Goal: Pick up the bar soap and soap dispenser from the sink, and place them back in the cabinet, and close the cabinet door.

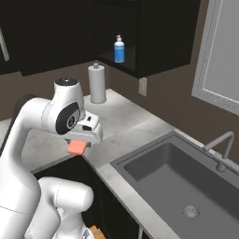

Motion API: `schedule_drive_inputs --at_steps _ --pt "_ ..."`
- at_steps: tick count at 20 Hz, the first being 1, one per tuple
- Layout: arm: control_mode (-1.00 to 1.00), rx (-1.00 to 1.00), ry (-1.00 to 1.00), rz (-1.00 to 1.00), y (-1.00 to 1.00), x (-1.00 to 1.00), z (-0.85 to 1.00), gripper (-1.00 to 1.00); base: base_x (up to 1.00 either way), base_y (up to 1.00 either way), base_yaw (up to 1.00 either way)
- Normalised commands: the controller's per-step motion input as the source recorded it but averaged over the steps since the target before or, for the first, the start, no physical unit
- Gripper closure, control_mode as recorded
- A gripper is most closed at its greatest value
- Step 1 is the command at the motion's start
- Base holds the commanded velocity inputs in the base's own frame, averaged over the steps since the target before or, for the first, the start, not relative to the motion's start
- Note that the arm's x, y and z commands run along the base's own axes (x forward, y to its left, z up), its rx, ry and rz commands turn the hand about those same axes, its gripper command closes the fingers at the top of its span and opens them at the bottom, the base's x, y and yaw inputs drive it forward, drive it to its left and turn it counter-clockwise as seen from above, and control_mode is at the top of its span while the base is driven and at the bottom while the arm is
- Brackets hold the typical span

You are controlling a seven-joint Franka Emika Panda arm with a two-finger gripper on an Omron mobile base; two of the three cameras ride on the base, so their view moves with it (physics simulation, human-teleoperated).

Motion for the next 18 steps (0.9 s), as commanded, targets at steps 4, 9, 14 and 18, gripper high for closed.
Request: schedule_drive_inputs --at_steps 4,9,14,18 --pt "1.0 0.0 0.0 0.0 0.0 0.0 0.0 1.0 0.49 0.13 0.0" --pt "1.0 0.0 0.0 0.0 0.0 0.0 0.0 1.0 0.54 0.12 0.0" --pt "1.0 0.0 0.0 0.0 0.0 0.0 0.0 1.0 0.57 0.11 0.0" --pt "1.0 0.0 0.0 0.0 0.0 0.0 0.0 1.0 0.63 0.11 0.0"
